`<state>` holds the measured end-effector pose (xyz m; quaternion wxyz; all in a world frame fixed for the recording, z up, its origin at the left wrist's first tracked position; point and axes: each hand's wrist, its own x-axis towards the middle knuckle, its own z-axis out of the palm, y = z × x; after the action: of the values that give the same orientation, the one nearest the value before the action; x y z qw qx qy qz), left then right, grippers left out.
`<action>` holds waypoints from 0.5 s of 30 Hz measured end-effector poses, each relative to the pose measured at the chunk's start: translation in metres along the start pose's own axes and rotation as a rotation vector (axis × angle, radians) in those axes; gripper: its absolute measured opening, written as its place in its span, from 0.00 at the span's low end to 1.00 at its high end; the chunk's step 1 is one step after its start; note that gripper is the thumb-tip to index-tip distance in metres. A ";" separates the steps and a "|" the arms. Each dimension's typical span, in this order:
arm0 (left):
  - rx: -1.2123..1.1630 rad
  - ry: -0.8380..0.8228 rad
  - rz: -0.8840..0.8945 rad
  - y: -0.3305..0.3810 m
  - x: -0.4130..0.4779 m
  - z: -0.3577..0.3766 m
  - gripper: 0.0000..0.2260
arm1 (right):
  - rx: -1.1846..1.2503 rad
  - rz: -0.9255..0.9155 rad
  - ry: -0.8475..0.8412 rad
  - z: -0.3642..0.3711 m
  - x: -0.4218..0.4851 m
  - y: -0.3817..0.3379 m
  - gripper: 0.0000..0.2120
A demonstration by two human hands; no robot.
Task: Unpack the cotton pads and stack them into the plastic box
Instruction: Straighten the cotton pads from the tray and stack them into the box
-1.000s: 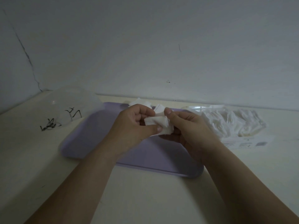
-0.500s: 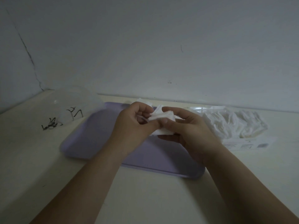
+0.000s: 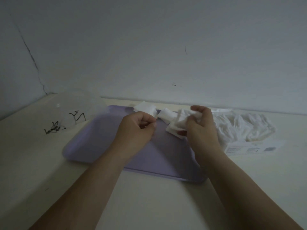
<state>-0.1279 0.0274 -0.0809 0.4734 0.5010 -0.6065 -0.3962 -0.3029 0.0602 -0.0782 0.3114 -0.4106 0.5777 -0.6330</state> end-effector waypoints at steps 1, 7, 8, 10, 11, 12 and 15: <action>0.092 0.021 0.005 -0.004 0.005 0.000 0.05 | -0.004 -0.004 0.055 -0.001 0.002 0.001 0.14; 0.479 -0.087 0.150 -0.006 0.036 0.032 0.04 | -0.072 0.014 0.133 -0.001 0.005 0.009 0.16; 0.526 -0.105 0.139 -0.003 0.038 0.041 0.09 | -0.073 0.012 0.149 -0.002 0.006 0.009 0.17; 0.571 -0.118 0.081 0.000 0.042 0.057 0.19 | -0.087 0.010 0.159 -0.004 0.007 0.009 0.17; 0.594 -0.125 0.077 0.002 0.044 0.064 0.22 | -0.104 0.003 0.154 -0.005 0.008 0.008 0.18; 0.619 -0.142 0.079 0.004 0.044 0.067 0.22 | -0.120 -0.003 0.143 -0.005 0.008 0.008 0.19; 0.632 -0.236 0.029 0.003 0.044 0.069 0.15 | -0.139 0.014 0.093 -0.006 0.009 0.009 0.21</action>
<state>-0.1978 -0.0150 -0.0862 0.2268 0.5650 -0.7571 -0.2370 -0.3132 0.0536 -0.0856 0.2594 -0.3972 0.6369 -0.6076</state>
